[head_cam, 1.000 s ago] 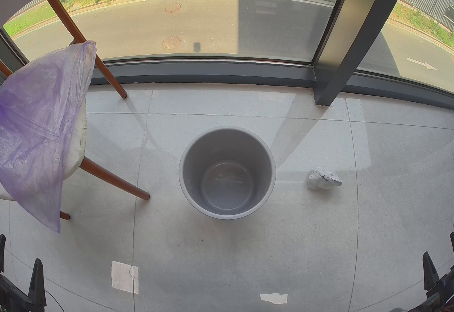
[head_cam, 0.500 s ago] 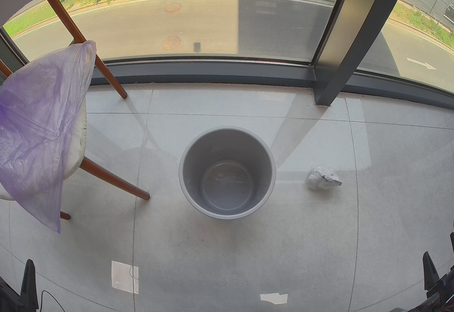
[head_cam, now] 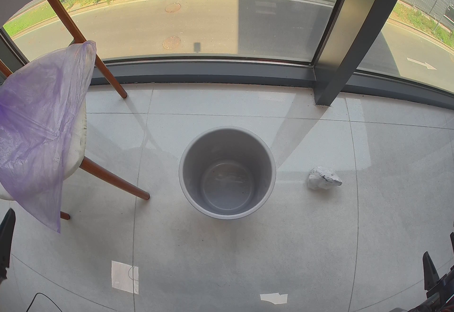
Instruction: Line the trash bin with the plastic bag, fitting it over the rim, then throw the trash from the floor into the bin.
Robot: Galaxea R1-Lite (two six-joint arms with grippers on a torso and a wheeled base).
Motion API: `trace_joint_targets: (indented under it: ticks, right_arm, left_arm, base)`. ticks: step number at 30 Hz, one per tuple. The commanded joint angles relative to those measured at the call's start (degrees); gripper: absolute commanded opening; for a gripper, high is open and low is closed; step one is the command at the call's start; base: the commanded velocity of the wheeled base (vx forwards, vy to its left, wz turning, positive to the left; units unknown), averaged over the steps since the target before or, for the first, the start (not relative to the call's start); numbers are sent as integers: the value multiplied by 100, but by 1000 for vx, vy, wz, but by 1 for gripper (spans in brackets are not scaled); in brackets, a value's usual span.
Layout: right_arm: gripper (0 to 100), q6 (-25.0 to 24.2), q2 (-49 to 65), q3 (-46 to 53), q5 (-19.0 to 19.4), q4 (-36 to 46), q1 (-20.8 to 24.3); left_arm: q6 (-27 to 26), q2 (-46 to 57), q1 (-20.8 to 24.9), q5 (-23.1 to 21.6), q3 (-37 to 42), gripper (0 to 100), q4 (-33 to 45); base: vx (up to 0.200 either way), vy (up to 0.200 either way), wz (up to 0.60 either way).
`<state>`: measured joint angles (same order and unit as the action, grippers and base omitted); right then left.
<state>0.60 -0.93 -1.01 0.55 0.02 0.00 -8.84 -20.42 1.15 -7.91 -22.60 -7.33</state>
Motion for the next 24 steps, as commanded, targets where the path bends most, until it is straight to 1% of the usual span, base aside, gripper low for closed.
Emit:
trace_joint_targets:
  ticks: [1, 3, 4, 7, 10, 13, 15, 19, 22, 24]
  right_arm:
    - [100, 2, 93, 101, -2, -2, 0]
    - [100, 2, 93, 101, 7, -2, 0]
    - [100, 11, 93, 101, 7, -2, 0]
    - [100, 11, 93, 101, 7, 6, 0]
    - [100, 11, 93, 101, 7, -2, 0]
    - [100, 11, 93, 101, 7, -2, 0]
    - [100, 11, 93, 101, 7, 6, 0]
    - [100, 11, 93, 101, 7, -2, 0]
    - [100, 11, 93, 101, 7, -2, 0]
    - [100, 2, 93, 101, -2, -2, 0]
  left_arm:
    - [40, -1658, 61, -26, -851, 100, -14]
    - [40, -1816, 52, -35, -922, 100, -14]
    - [181, -2405, 26, -79, -1308, 100, -23]
    - [304, -3056, -44, -61, -1827, 100, -23]
    - [313, -3522, -211, -97, -2293, 100, -23]
    - [304, -3882, -238, -88, -2547, 100, 3]
    - [242, -4128, -229, -97, -2618, 100, -6]
    - [5, -4524, -229, -281, -2838, 100, -32]
    - [-276, -4778, -255, -255, -2890, 100, -23]
    - [-452, -4928, -264, -140, -2917, 100, -32]
  base:
    - [0, 0, 0]
    - [0, 0, 0]
    - [0, 0, 0]
    - [0, 0, 0]
    - [0, 0, 0]
    - [0, 0, 0]
    - [0, 0, 0]
    - [0, 0, 0]
    - [0, 0, 0]
    - [0, 0, 0]
